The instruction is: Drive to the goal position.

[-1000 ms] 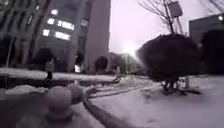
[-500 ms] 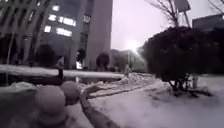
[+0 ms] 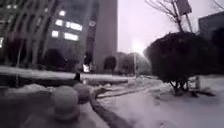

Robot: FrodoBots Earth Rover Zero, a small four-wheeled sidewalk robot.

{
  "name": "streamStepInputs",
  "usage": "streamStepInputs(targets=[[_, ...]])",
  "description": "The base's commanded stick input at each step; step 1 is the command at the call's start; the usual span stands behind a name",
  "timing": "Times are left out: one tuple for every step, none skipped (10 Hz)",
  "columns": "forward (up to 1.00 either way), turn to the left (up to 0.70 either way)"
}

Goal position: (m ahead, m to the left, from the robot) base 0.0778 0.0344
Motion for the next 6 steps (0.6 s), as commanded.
streamStepInputs(targets=[[-1.0,-0.27],[-1.0,-0.27],[-1.0,-0.27],[-1.0,-0.27],[-0.51,-0.14],[0.0,0.0]])
